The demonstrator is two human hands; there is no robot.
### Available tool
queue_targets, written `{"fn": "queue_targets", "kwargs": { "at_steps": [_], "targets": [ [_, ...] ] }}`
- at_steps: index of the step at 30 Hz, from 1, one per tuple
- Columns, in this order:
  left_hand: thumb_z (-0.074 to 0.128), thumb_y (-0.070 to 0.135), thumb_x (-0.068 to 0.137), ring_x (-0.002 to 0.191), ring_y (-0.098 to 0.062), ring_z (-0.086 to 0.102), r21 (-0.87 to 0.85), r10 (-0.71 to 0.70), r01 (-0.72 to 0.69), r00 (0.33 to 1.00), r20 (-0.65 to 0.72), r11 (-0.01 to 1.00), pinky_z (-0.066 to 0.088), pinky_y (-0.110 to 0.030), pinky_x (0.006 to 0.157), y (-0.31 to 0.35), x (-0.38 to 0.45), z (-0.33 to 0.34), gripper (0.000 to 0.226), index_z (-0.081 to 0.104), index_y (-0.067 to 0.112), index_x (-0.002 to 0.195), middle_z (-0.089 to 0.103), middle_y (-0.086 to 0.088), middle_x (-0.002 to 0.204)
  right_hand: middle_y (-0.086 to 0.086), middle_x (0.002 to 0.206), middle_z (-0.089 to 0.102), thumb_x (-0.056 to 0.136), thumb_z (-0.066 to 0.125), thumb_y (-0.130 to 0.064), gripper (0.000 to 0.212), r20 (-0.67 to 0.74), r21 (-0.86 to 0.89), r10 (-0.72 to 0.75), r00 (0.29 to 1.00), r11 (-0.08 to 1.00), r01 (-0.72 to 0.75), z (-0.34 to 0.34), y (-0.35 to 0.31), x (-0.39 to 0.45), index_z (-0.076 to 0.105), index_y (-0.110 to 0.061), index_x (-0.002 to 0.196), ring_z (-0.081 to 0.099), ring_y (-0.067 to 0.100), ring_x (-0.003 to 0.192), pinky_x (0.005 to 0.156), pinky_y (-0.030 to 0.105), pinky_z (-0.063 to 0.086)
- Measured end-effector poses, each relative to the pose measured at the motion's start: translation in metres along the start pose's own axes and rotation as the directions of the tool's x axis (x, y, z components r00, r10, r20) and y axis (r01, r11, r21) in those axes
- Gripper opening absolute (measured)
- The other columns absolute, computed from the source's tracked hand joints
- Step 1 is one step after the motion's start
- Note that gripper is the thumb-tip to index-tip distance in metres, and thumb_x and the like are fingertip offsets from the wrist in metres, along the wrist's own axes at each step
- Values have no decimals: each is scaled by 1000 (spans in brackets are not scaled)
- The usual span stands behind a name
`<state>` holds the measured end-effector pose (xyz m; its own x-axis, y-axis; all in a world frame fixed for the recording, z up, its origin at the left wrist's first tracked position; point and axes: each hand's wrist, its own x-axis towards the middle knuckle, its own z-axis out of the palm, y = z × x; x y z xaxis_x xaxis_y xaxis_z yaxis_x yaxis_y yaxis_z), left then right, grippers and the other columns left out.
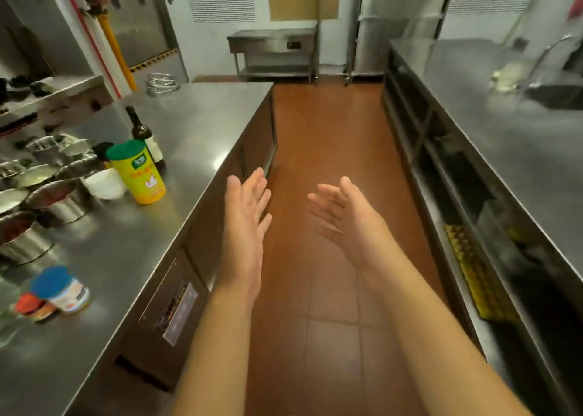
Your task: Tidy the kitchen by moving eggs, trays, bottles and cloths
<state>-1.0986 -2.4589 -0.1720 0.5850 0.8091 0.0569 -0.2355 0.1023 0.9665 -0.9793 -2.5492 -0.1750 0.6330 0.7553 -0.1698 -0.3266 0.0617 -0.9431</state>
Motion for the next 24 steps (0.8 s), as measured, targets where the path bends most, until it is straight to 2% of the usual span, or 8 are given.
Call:
{"fn": "queue_targets", "kwargs": {
  "at_steps": [6,11,16,20,24],
  "targets": [
    [21,75,86,138,0,43,39,-63,56,980,189,998,27,-43,122,-12,70,30,77,44,36,148,44,13,155,-9,122,69,100,38,-54,48,-165,-55,-52,985,998,44,-21,-12,47,59,-25,131,63,8,115,98,31,49],
    [23,78,84,137,4,43,96,-121,98,954,275,991,25,-43,123,-28,119,54,74,45,42,145,44,18,153,-9,120,71,100,37,-56,48,-237,-35,-86,968,996,80,-49,-28,98,60,-25,130,64,6,114,94,28,51],
    [22,76,85,135,3,45,146,-93,58,965,246,988,28,-42,121,-27,197,81,76,45,39,147,47,17,152,-10,122,70,99,36,-58,50,-243,-18,-88,966,996,87,-76,-38,166,59,-27,132,63,6,115,95,29,51],
    [19,72,96,135,-1,47,154,-42,8,975,219,988,30,-42,120,-17,258,110,68,46,36,147,49,14,151,-10,123,69,100,35,-58,51,-180,19,-90,980,995,95,-86,-61,236,58,-26,133,61,6,119,101,32,49],
    [23,75,89,134,-2,50,158,3,-31,984,178,987,32,-43,119,-12,313,146,67,51,40,139,52,14,148,-10,125,68,100,34,-57,52,-115,48,-149,982,987,155,-98,-100,307,57,-25,135,59,7,121,102,32,48]
  ]
}}
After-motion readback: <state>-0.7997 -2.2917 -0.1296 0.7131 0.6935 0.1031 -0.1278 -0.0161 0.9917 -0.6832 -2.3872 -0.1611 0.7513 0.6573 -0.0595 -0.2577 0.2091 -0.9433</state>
